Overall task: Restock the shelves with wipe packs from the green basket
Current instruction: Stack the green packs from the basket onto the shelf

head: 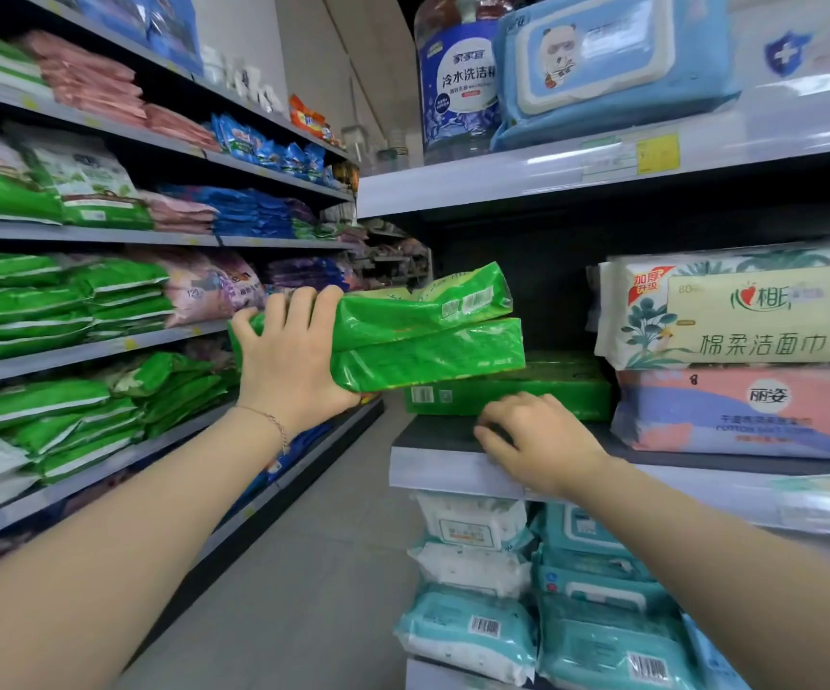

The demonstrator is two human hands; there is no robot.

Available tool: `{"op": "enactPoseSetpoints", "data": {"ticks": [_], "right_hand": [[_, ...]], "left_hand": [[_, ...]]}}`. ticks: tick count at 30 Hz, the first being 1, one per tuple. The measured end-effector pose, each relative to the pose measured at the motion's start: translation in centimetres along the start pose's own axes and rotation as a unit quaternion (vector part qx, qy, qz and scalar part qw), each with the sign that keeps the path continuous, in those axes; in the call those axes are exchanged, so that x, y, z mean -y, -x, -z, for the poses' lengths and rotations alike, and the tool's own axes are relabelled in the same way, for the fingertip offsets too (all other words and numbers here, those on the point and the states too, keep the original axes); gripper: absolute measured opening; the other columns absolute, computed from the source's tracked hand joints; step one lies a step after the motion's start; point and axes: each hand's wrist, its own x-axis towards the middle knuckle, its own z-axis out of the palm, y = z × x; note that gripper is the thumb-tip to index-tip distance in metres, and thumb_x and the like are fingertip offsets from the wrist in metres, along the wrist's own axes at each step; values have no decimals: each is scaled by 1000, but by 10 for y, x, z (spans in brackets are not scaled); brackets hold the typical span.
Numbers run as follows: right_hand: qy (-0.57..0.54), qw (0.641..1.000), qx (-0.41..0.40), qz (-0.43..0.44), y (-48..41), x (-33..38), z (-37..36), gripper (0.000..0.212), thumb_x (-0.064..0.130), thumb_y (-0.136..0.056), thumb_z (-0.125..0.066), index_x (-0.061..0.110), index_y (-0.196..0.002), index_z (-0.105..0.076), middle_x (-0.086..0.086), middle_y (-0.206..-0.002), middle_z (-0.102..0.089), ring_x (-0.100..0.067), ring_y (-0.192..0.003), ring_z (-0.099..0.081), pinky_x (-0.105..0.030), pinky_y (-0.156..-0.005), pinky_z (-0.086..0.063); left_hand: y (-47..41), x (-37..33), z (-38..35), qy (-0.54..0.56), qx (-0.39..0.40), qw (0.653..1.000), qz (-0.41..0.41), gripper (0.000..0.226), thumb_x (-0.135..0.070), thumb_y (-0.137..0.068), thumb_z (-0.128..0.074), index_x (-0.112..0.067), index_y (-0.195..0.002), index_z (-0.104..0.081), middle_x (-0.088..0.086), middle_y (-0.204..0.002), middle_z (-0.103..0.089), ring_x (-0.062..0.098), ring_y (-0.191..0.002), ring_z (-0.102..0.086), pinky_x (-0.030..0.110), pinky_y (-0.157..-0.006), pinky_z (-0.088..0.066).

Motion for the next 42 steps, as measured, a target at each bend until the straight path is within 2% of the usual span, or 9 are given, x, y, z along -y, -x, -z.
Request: {"op": "enactPoseSetpoints", "data": {"ticks": [3, 7, 11, 15, 19, 22, 28, 36, 42], "right_hand": [[23, 977, -135, 161, 25, 13, 3, 24, 30, -83, -42, 15, -73, -57, -1, -69, -55, -26, -66, -51, -33, -60, -35], [109, 950, -185, 225, 38, 18, 13, 14, 22, -79, -48, 12, -80, -57, -7, -83, -57, -30, -78, -53, -37, -64, -38], [163, 951, -212, 153, 35, 0, 29, 33, 18, -74, -48, 8, -101, -62, -16, -118, -59, -34, -110, -53, -42, -82, -39], [166, 970, -166, 60, 30, -22, 26, 53, 20, -69, -71, 5, -119, -58, -14, -127, -58, -31, -118, -54, -43, -91, -45], [137, 978, -159, 4, 27, -30, 17, 67, 16, -63, -79, 8, -124, -51, -16, -122, -57, -36, -104, -57, -46, -78, -52], [123, 977, -172, 7, 26, -35, 12, 65, 19, -62, -83, 9, -119, -54, -9, -98, -63, -32, -83, -58, -39, -65, -51], [133, 978, -161, -14, 23, -33, 6, 53, 27, -51, -89, 12, -96, -65, -3, -75, -61, -29, -67, -59, -35, -54, -46], [159, 971, -165, -72, 29, -17, 3, 50, 24, -57, -79, 8, -101, -63, -10, -82, -61, -32, -74, -57, -38, -63, -44], [170, 961, -193, -102, 46, -11, 20, 41, 28, -64, -69, 6, -97, -60, -12, -84, -61, -33, -78, -54, -40, -67, -40]], "left_hand": [[3, -16, -5, 1, 8, 1000, -16, 92, -65, -50, -47, -14, -126, -46, 6, -112, -54, 29, -98, -49, 46, -83, -35], [4, -48, -13, 11, 27, 998, -49, 87, -66, -54, -56, -17, -125, -49, 3, -111, -54, 29, -98, -51, 43, -80, -31], [4, -79, -25, 19, 43, 995, -89, 91, -53, -46, -70, -18, -126, -45, 3, -112, -54, 28, -96, -50, 41, -76, -31], [-1, -95, -33, 25, 61, 991, -118, 99, -53, -41, -72, -18, -128, -40, 3, -114, -54, 28, -96, -50, 43, -75, -36], [-9, -98, -37, 0, 141, 977, -158, 116, -74, -47, -67, -22, -142, -27, -1, -131, -42, 25, -112, -41, 43, -85, -34], [-15, -82, -38, 55, 189, 960, -197, 116, -87, -55, -46, -28, -149, -15, -3, -138, -33, 22, -121, -34, 42, -94, -30], [-8, -84, -44, 87, 188, 955, -211, 85, -60, -86, -51, -33, -151, -3, -7, -149, -26, 19, -133, -26, 39, -107, -22], [7, -91, -39, 75, 169, 968, -172, 92, -55, -86, -54, -28, -152, 4, -3, -159, -11, 23, -143, -15, 43, -115, -11], [24, -79, -33, 119, 203, 968, -87, 86, -43, -88, -54, -21, -153, -2, 1, -159, -8, 21, -145, -10, 46, -115, -15]]}}
